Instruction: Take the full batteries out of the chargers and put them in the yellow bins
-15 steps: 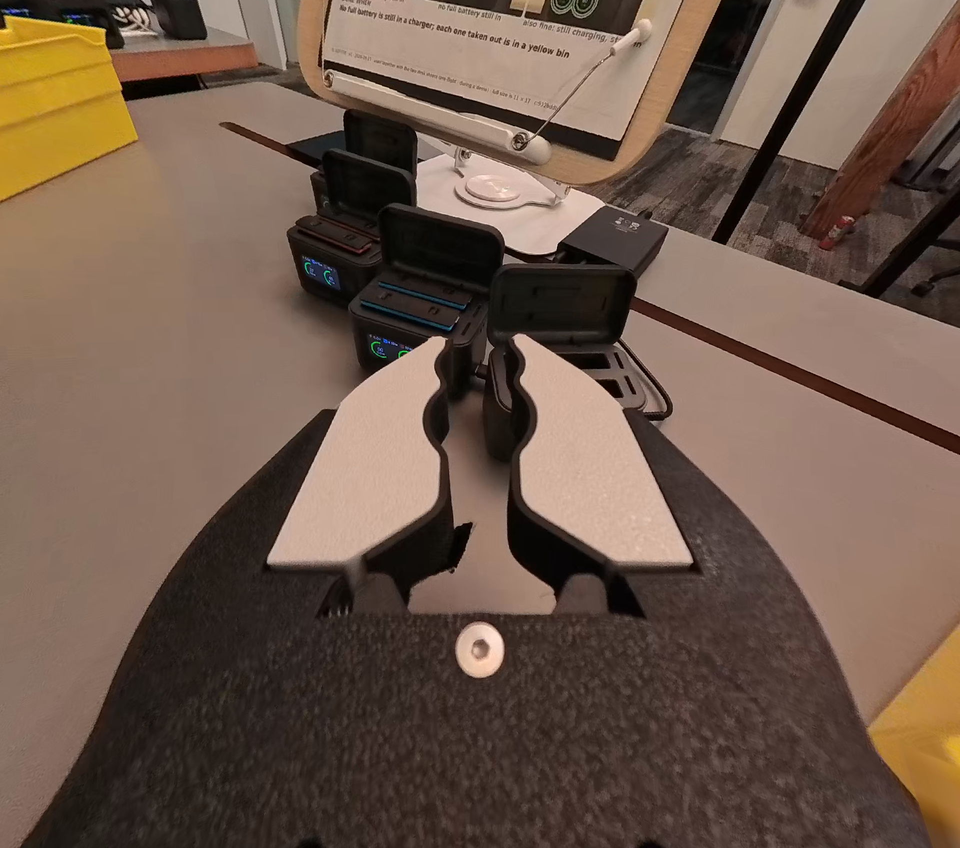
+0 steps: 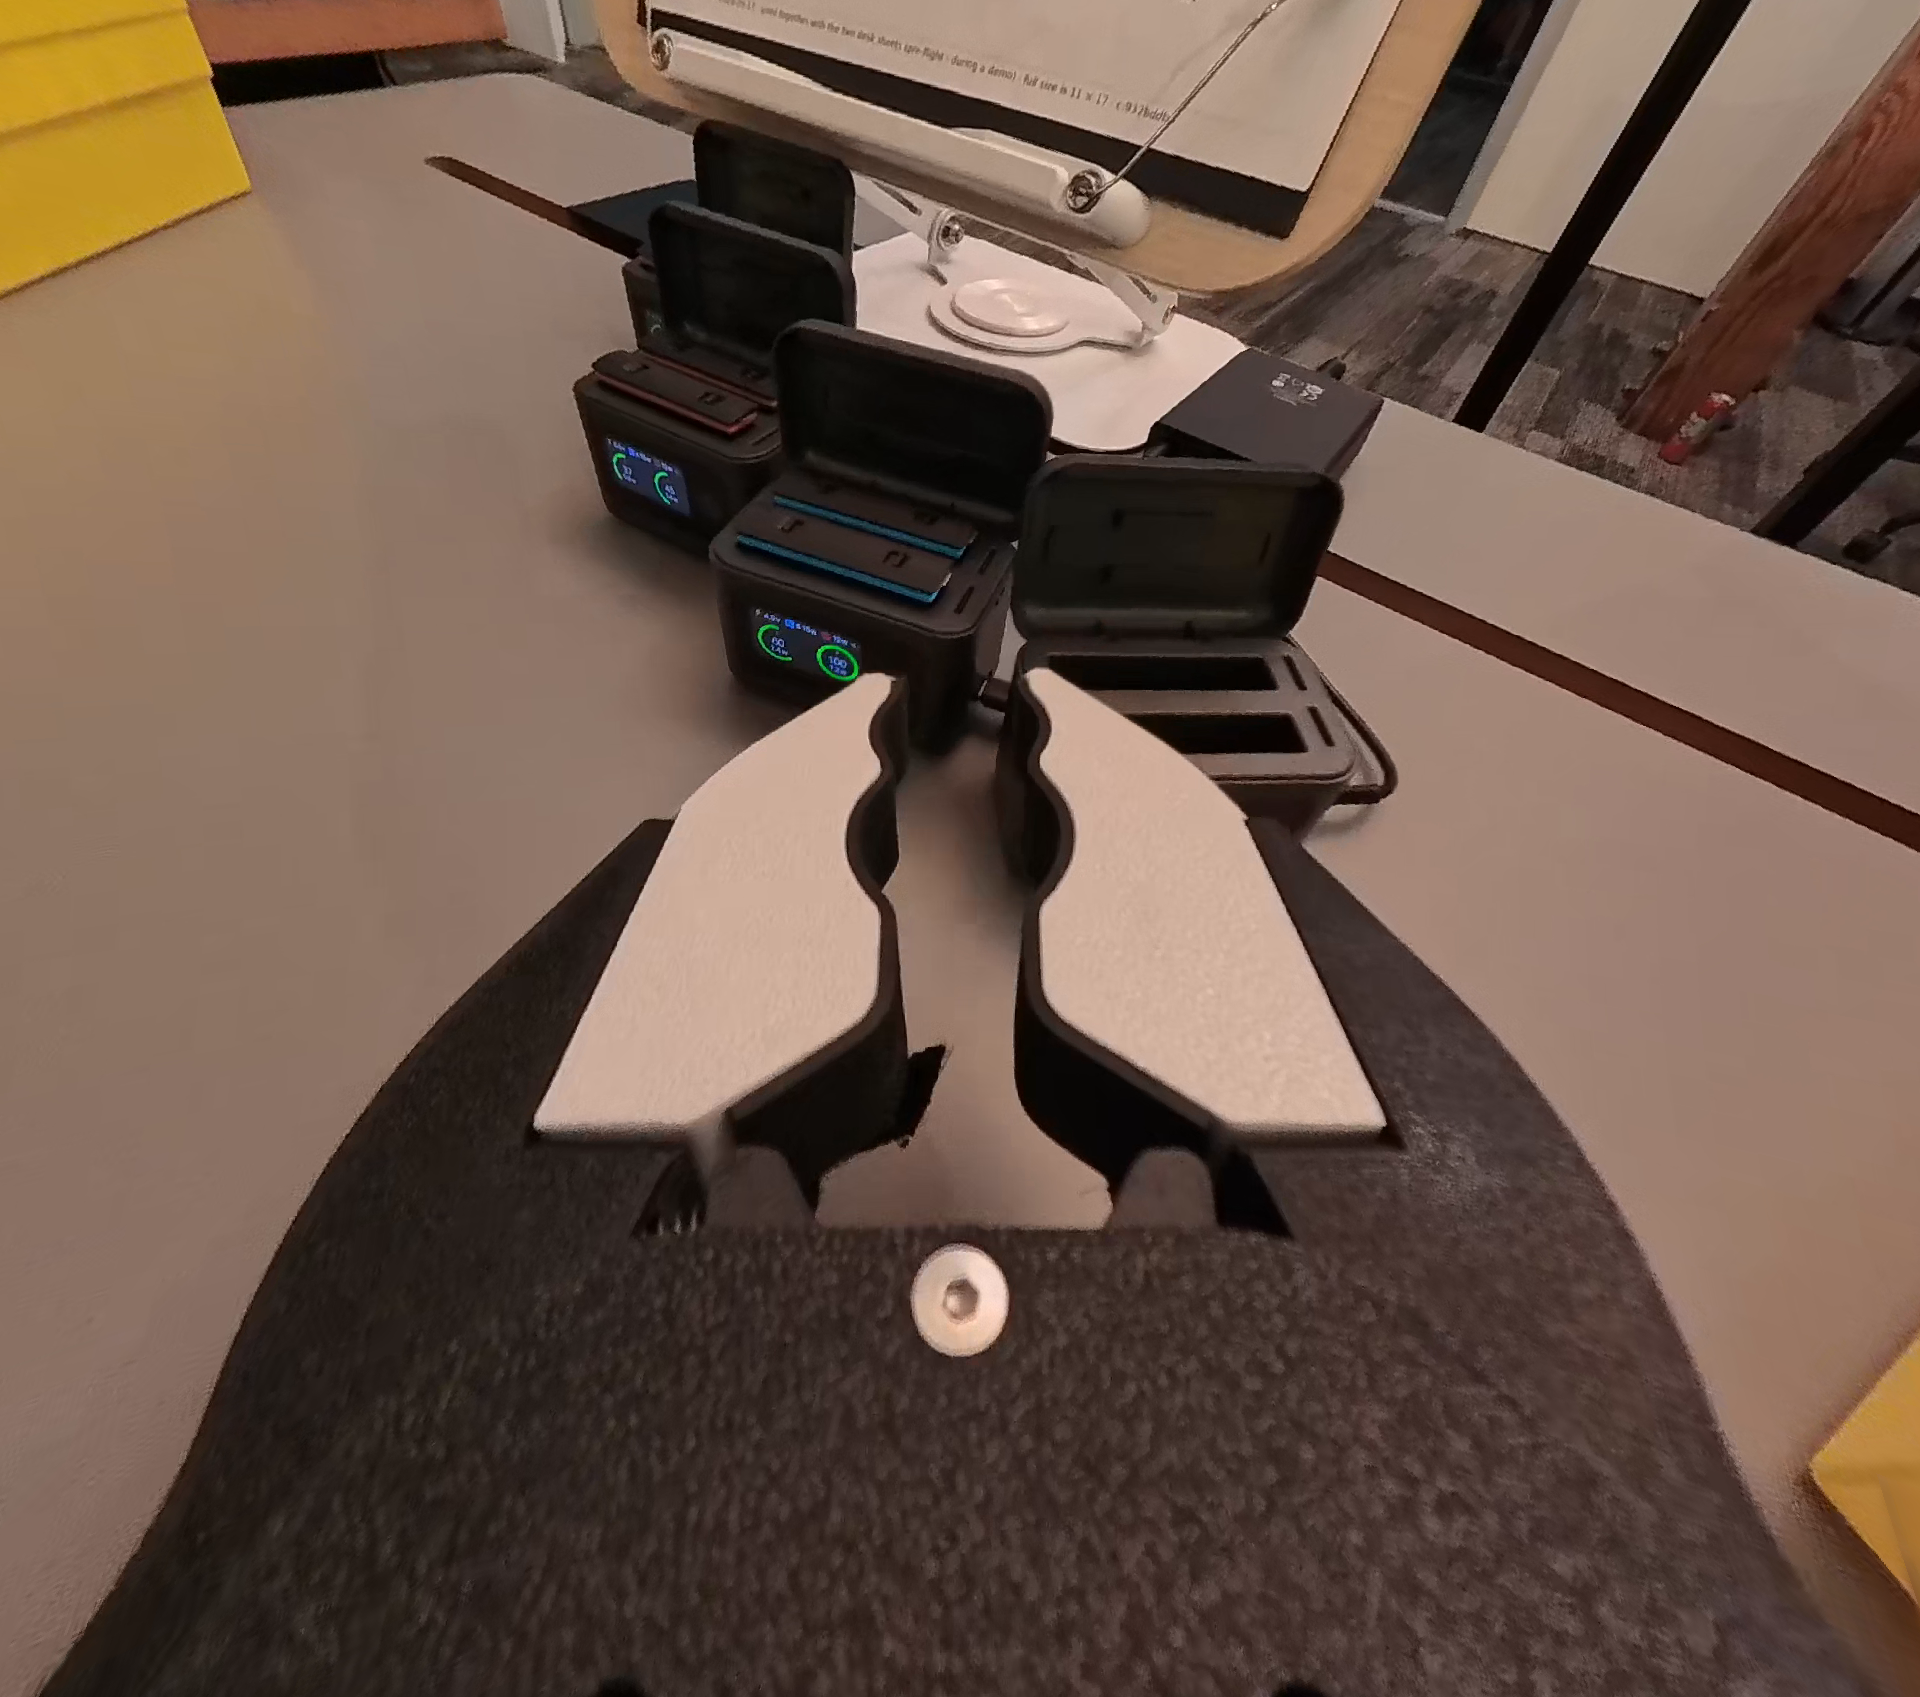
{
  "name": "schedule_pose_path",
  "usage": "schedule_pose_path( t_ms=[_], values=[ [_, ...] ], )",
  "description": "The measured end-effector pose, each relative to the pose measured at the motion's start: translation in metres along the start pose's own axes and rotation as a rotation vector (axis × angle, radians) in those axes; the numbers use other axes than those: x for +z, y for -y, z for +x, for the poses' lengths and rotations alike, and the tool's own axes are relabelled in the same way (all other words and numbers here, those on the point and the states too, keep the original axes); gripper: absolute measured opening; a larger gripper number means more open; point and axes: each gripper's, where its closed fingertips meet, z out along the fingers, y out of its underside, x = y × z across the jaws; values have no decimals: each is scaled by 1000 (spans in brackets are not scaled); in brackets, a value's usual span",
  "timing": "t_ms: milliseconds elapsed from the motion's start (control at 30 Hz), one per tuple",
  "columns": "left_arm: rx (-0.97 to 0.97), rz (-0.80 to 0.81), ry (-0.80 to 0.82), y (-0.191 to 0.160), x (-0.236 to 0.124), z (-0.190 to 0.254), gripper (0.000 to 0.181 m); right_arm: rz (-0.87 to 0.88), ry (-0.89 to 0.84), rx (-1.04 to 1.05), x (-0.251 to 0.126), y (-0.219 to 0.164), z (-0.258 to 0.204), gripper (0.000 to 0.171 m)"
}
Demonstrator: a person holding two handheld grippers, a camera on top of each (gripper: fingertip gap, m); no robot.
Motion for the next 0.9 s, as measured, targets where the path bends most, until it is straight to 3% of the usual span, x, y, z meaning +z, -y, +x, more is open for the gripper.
schedule_pose_path(
  t_ms=[300, 533, 667, 733, 900],
  values=[
    [157, -226, -33, -9, 37, -5, 23, -11, -6, 3, 0, -4, 1, 18],
    [186, -252, -49, -12, 52, 0, 18, -9, -3, 4, 0, -3, 1, 18],
    [184, -254, -95, -14, 50, 9, 14, -11, -4, 4, 0, -3, 2, 18],
    [191, -238, -94, -13, 48, 12, 0, -10, -4, 3, 0, -3, 2, 18],
    [170, -184, -117, -11, 32, 19, 0, -11, -2, 3, 0, -3, 1, 18]
  ],
)
